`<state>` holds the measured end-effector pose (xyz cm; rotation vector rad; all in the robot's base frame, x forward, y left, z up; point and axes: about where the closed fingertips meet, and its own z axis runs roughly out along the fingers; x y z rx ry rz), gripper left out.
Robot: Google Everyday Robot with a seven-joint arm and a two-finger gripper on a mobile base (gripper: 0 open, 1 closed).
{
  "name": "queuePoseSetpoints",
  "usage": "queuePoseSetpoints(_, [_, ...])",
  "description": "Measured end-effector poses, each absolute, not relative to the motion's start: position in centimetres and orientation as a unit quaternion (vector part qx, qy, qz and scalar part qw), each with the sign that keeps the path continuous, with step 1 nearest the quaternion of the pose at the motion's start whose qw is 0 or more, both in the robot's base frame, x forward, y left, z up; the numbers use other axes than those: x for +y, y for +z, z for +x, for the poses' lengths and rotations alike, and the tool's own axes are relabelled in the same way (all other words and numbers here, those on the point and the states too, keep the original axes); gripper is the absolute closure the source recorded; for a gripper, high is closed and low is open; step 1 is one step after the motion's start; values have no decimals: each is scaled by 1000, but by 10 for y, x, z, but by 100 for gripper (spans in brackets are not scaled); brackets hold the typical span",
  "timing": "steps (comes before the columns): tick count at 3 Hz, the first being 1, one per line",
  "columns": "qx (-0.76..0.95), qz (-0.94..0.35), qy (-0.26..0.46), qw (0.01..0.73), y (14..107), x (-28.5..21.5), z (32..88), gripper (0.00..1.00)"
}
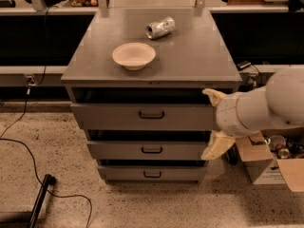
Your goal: Open top drawer
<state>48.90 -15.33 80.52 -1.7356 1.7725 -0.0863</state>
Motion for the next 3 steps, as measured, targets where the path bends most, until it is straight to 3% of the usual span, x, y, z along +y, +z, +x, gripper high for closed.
queuePoseSetpoints(3, [649,-695,-22,310,726,-131,571,0])
